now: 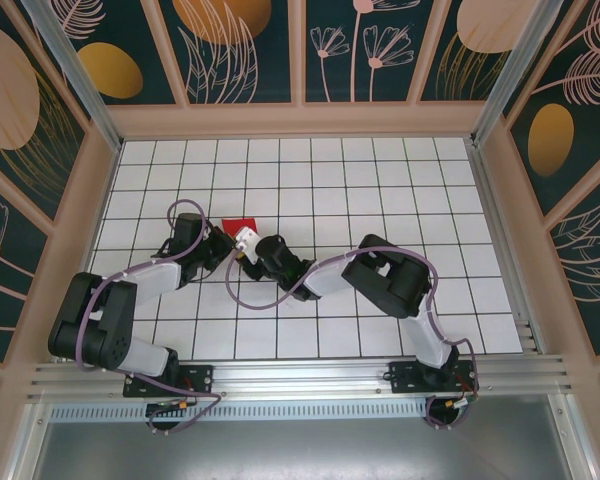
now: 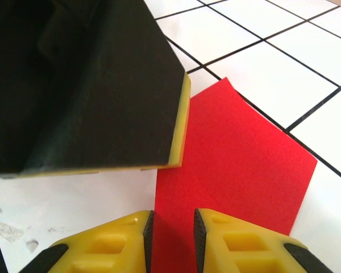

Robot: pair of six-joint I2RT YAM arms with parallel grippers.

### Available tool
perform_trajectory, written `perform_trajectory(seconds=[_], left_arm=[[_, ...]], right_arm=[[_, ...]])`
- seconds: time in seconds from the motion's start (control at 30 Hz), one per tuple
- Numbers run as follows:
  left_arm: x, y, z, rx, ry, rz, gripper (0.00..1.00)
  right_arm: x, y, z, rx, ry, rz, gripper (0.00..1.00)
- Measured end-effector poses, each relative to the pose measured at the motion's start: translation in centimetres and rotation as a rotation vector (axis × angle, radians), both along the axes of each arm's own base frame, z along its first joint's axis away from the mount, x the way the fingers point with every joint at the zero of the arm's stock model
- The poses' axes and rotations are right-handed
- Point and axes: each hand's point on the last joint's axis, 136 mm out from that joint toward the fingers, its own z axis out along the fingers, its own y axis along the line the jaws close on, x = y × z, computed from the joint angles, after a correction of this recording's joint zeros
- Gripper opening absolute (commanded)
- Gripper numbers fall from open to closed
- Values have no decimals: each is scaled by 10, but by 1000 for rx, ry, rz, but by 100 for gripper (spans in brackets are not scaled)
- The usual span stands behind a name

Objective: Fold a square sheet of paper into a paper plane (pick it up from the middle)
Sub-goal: Fold the wing for the fifth time at the center of the table.

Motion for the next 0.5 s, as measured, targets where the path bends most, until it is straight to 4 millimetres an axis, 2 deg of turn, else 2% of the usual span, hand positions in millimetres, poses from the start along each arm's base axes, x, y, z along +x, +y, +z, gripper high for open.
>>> perform_trajectory(seconds=[0.27, 0.33, 0.5], left_arm=[[0, -1, 0, -4, 2, -4, 6], [0, -1, 0, -4, 3, -4, 13], [1, -1, 3, -4, -4, -1, 39]], right_arm=[[1, 2, -1, 3, 4, 6, 4], [2, 1, -1, 6, 8, 6, 0], [5, -2, -4, 11, 37, 5, 0]])
